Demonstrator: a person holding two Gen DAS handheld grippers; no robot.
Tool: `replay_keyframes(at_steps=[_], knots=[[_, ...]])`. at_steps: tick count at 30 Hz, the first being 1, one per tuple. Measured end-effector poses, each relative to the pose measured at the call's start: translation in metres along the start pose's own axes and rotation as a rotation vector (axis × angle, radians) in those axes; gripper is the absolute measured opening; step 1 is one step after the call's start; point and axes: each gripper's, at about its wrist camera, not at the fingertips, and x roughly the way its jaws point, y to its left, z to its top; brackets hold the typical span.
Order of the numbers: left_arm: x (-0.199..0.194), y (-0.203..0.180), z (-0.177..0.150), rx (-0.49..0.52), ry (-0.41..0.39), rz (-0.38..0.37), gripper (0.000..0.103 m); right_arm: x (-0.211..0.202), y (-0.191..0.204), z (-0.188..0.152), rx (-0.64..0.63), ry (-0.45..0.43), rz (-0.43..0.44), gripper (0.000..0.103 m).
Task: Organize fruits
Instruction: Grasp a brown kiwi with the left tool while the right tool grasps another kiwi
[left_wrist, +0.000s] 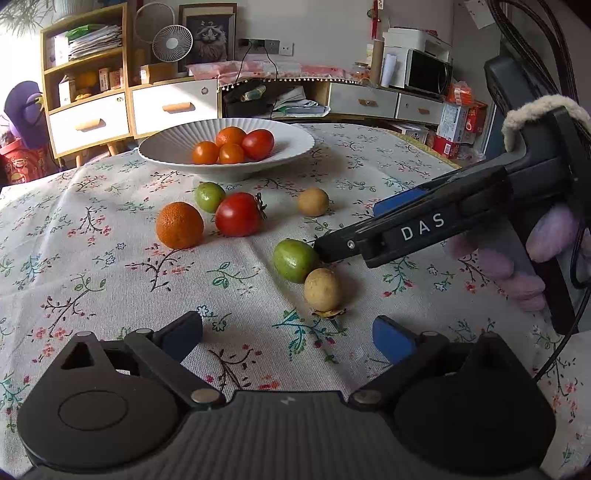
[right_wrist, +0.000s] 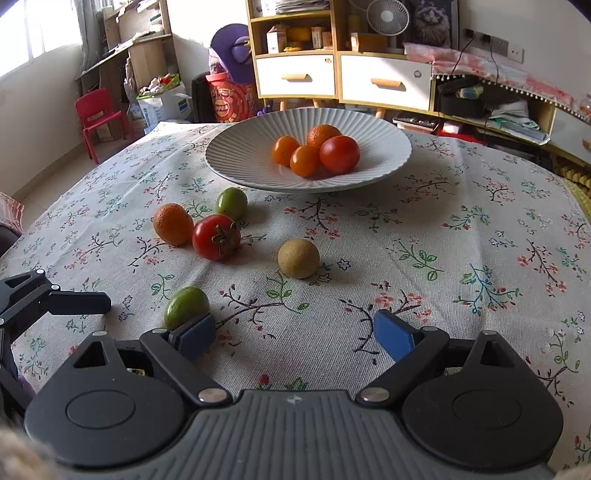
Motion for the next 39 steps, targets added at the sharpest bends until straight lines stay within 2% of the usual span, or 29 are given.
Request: replay_keyframes(at_steps=[6, 10, 18, 20, 26, 39], knots=[[0.005, -0.007, 0.009, -0.005, -0.009, -0.029, 0.060, 0.007, 0.000, 0.007, -0.005, -0.018, -0.015, 0.082], [0.007, -0.008, 0.011, -0.011, -0.014, -0.032, 0.043, 0.010, 0.001, 0.010, -0.005, -0.028, -0.024, 0.074], [0.004, 0.000, 0.012, -0.037, -0.005, -0.032, 0.017, 0.014, 0.003, 0.015, -0.023, -0.042, -0.022, 0.054], [0.003, 0.002, 0.013, -0.040, 0.000, -0.040, 0.017, 0.014, 0.006, 0.017, -0.039, -0.041, -0.013, 0.043], [-0.001, 0.005, 0.012, -0.046, 0.004, -0.046, 0.016, 0.012, 0.011, 0.017, -0.068, -0.041, 0.000, 0.024], [-0.009, 0.021, 0.013, -0.105, 0.001, -0.027, 0.016, 0.004, 0.010, 0.016, -0.043, -0.032, 0.023, 0.024]])
